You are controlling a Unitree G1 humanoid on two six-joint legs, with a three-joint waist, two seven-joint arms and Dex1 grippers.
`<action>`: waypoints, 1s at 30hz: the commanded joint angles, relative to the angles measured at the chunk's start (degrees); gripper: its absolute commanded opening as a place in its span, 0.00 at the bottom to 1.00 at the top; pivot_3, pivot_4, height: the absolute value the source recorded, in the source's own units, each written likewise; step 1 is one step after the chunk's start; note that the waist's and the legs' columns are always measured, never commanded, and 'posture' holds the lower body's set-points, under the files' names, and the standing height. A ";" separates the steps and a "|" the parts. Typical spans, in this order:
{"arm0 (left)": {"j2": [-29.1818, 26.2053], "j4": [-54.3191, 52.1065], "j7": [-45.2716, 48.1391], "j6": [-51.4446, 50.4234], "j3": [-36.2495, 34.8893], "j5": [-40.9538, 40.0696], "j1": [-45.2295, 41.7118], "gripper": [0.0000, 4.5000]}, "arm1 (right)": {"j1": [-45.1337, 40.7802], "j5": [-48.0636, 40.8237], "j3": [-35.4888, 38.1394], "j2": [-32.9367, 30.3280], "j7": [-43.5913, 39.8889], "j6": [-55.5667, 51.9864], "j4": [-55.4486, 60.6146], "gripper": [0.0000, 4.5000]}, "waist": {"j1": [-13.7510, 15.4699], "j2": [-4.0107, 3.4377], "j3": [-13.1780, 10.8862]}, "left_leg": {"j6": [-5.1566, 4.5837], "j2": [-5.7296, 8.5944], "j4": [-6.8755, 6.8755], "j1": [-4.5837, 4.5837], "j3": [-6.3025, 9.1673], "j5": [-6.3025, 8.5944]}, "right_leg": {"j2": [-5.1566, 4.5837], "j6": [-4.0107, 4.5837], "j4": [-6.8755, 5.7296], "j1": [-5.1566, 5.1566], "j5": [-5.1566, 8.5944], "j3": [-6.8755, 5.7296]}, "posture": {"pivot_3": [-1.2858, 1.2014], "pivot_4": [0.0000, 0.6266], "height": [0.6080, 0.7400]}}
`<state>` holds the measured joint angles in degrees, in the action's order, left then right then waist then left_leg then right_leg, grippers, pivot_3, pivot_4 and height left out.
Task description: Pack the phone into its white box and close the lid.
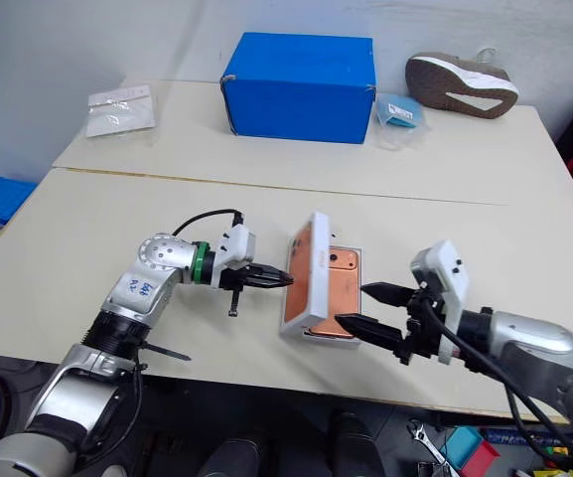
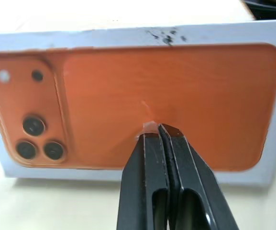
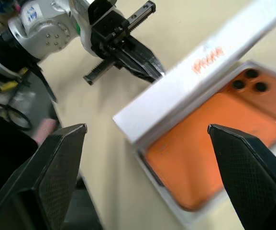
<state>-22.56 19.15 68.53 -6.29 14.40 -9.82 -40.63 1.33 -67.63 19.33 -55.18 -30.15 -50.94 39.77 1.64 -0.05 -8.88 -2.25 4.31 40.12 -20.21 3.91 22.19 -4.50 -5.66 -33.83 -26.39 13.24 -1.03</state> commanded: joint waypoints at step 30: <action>2.40 19.66 0.61 9.19 0.30 7.92 -11.69 0.00 | 0.13 34.39 -13.23 2.78 -9.61 13.44 -4.01 0.01 | 0.61 0.09 -0.01 | -0.02 0.14 0.08 -0.05 -0.02 -0.02 | -0.03 -0.01 -0.03 -0.06 -0.01 -0.19 | 0.52 0.24 1.00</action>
<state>-20.51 40.03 68.48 2.18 14.64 -1.84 -51.52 2.15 -33.88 6.21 -53.20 -39.32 -38.70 35.55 2.25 0.03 -8.89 -2.27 4.43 40.20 -20.23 3.84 22.18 -4.52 -5.68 -33.87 -26.45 13.23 -1.21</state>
